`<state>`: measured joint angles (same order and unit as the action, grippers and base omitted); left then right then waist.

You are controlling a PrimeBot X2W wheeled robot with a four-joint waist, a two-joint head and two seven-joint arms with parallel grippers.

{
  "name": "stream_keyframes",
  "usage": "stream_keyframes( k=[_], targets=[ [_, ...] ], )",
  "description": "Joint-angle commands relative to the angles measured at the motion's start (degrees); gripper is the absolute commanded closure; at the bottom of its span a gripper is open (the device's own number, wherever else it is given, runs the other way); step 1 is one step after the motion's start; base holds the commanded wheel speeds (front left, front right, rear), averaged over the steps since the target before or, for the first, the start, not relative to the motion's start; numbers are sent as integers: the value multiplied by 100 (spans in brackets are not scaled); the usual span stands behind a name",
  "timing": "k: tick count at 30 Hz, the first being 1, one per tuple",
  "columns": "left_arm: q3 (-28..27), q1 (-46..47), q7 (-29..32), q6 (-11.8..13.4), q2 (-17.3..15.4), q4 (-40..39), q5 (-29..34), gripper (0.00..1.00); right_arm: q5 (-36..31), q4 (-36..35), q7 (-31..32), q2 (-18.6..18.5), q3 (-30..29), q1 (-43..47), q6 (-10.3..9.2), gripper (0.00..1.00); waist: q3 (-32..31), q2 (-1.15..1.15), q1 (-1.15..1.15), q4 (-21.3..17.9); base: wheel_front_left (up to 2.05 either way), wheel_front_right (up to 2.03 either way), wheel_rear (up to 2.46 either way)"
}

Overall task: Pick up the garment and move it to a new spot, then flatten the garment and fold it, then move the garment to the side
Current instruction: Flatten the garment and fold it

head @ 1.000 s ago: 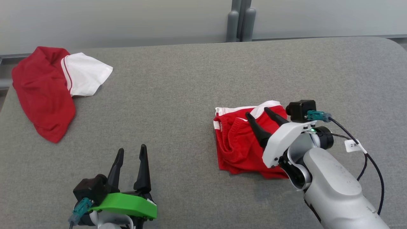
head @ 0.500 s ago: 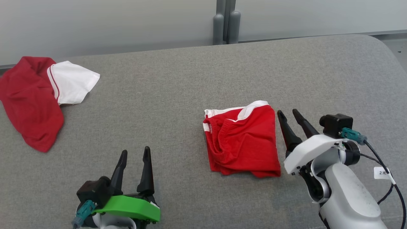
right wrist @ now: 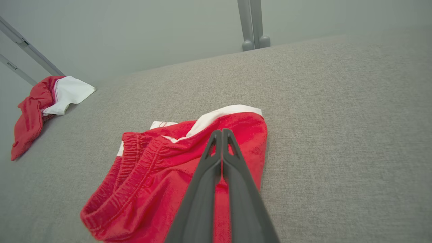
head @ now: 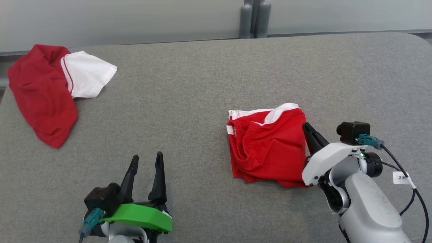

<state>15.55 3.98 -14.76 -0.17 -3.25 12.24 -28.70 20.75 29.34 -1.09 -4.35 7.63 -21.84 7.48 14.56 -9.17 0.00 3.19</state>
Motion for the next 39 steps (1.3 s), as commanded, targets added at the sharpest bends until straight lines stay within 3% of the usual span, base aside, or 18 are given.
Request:
stream_keyframes(
  k=[1, 15, 28, 39],
  targets=[
    [16, 73, -18, -8, -32, 18, -38, 0, -62, 100, 36, -18, 24, -85, 2, 100, 113, 0, 0, 179, 0, 0, 0],
    [105, 253, -46, -44, 15, 147, -146, 0, -203, 1846, 360, -193, 408, -1029, 2, 100, 354, 0, 0, 939, 0, 0, 0],
    [185, 346, -42, -89, 32, 142, -159, 0, -373, 3081, -53, -181, 423, -1956, 2, 100, 563, 0, 0, 1250, 0, 0, 0],
    [205, 414, -42, -48, 32, 97, -201, 0, -510, 3685, -571, -4, 487, -2519, 2, 100, 705, 0, 0, 1360, 0, 0, 0]
  ],
)
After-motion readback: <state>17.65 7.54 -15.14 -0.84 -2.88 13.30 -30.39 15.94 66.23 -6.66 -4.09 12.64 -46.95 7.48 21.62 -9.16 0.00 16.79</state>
